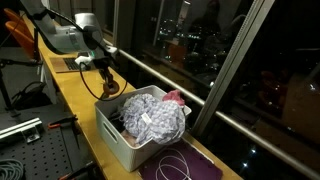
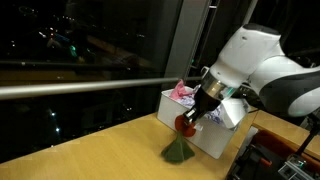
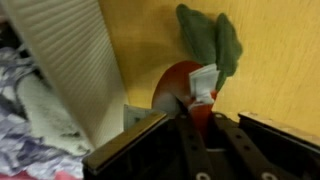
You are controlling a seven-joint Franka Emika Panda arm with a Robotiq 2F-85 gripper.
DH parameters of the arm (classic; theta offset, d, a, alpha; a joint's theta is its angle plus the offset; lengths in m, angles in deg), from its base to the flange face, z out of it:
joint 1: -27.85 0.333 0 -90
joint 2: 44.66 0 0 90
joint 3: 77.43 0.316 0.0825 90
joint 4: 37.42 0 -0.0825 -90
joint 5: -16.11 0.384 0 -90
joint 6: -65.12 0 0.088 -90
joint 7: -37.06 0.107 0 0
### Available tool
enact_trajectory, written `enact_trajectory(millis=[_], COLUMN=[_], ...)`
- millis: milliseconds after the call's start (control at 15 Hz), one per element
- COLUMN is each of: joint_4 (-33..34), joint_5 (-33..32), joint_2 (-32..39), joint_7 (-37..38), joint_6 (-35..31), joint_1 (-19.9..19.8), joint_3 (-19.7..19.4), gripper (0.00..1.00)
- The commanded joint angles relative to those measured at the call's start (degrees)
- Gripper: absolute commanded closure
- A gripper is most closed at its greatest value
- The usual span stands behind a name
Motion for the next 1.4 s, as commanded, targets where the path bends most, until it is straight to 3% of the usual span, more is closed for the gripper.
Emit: enact_trajectory(millis=[0,133,200,400,600,800,867,1000,1333], joint_4=[-7.1,-9.7,-10.9,-12.9,-14.3,-14.7,-14.5,-14.5,-14.8], joint_5=[-5.4,-7.7,-8.7,-7.6,-6.3,-5.7,-5.4,-4.9,-4.4], joint_2=[-13.7,-20.2,-23.5,-29.0,-31.5,-31.0,-30.3,-29.8,-29.6], joint_7=[3.1,3.6,3.3,1.8,0.7,1.3,1.3,1.2,1.5], joint_6=[4.3,7.1,8.8,11.0,10.7,10.2,10.3,10.5,10.8], joint_1=[-0.3,-1.7,-9.1,-17.0,-22.8,-25.8,-26.2,-26.5,-26.4], joint_3=[-4.1,-6.0,-0.2,3.4,6.4,9.0,9.9,11.2,13.1], gripper=[0.97,0.97,0.97,0.97,0.97,0.95,0.62,0.55,0.19])
